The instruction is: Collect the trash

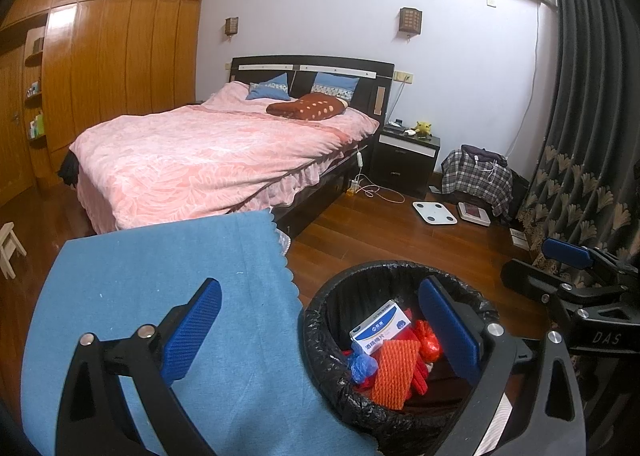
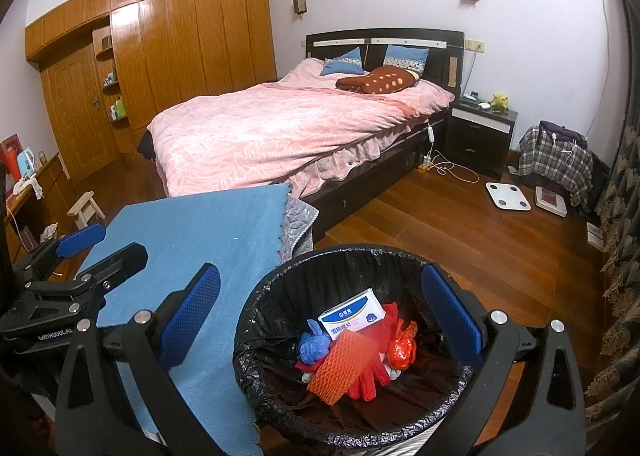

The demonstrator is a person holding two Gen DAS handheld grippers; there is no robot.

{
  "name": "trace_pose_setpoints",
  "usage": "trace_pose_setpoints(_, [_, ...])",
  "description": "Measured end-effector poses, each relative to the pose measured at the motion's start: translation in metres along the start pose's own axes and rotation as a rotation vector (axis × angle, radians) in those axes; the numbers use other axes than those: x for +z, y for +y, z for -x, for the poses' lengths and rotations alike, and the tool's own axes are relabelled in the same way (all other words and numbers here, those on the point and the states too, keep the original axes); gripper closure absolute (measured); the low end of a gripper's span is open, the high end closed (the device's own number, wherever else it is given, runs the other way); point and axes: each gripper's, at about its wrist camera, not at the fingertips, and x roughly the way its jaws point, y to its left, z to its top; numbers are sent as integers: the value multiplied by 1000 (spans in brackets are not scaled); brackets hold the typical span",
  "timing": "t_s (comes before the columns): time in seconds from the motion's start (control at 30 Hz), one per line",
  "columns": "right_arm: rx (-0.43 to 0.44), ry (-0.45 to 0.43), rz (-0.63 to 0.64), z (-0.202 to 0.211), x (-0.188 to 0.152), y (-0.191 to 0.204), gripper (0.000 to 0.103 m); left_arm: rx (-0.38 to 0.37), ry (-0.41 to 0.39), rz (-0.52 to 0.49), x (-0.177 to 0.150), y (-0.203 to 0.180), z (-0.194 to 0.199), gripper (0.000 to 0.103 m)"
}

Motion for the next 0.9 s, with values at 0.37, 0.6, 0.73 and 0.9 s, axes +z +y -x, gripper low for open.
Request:
trace_pose_setpoints(0.37, [1,2,-1,0,1,0,5,-1,0,-1,1,0,0,6])
trace_pose_setpoints(0.6, [-1,3,-1,0,1,0,5,1,2,-2,1,1,-1,6])
trace_pose_setpoints(0.73, [-1,3,0,0,2,0,5,0,2,-1,2,1,-1,6])
trace_pose_setpoints(0.9, [-1,5,-1,0,2,0,5,1,3,-1,2,1,-1,6])
